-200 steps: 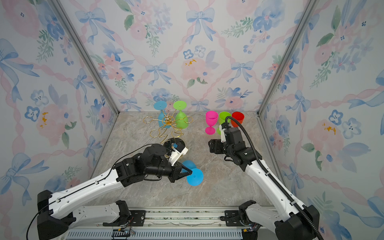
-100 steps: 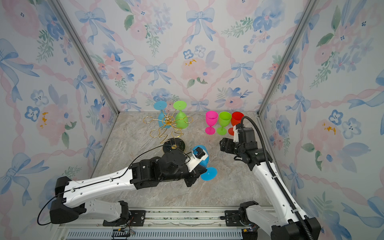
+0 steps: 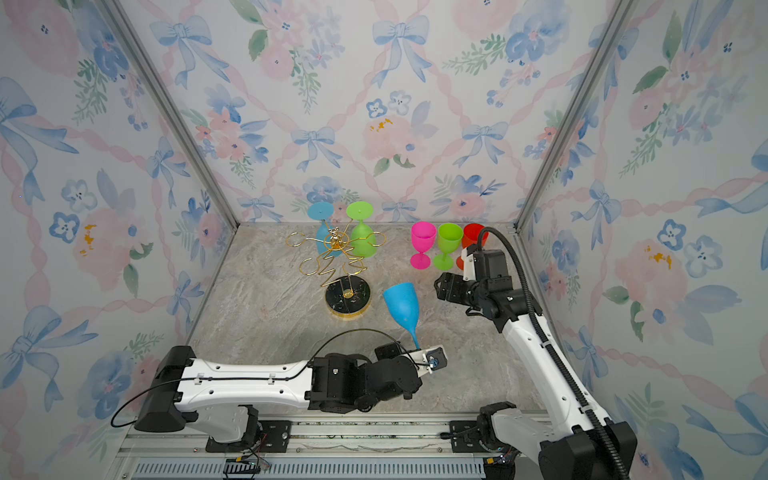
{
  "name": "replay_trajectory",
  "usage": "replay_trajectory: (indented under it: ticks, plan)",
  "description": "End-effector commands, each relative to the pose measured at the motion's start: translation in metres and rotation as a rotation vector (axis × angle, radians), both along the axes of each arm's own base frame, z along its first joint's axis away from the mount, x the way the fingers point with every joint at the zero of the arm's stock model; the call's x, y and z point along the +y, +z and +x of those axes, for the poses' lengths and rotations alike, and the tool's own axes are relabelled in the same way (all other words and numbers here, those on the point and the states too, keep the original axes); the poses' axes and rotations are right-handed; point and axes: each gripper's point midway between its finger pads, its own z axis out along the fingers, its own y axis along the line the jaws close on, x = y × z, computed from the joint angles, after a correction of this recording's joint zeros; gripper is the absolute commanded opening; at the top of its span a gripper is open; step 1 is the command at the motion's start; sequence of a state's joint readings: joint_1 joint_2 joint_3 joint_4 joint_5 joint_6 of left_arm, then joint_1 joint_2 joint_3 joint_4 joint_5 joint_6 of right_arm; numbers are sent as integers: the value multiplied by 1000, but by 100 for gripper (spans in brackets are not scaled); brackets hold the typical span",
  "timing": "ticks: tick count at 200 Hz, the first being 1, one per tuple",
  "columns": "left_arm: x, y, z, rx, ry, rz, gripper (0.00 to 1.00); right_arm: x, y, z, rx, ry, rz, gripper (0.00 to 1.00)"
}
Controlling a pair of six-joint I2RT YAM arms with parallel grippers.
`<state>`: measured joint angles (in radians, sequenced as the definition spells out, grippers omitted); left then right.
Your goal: Take the wine glass off the wine glass rack
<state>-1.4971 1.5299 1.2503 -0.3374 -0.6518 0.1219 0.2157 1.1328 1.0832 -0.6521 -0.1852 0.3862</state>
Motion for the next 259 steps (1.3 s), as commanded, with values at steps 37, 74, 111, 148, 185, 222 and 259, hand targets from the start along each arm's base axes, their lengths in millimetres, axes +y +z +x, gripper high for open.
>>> replay_trajectory:
  ticks: [37, 74, 111, 148, 185, 222, 259]
  plan:
    - [31, -35, 26, -267, 94, 276, 0, 9, 21, 0, 28, 35, 28, 82]
    - [41, -37, 30, -344, 90, 271, 0, 28, 23, -2, 59, 109, 16, 82]
    - [57, -26, 37, -482, 107, 265, 0, 49, 31, -5, 77, 193, -4, 82]
    - [74, -40, 37, -617, 62, 316, 0, 62, 44, -9, 105, 241, 16, 80]
    - [77, -56, 36, -656, 22, 368, 0, 68, 56, -14, 126, 267, 40, 79]
    - [78, -63, 37, -695, 7, 424, 0, 82, 62, -18, 160, 312, 103, 78]
    - [86, -74, 36, -767, -47, 541, 0, 96, 68, -21, 181, 363, 151, 74]
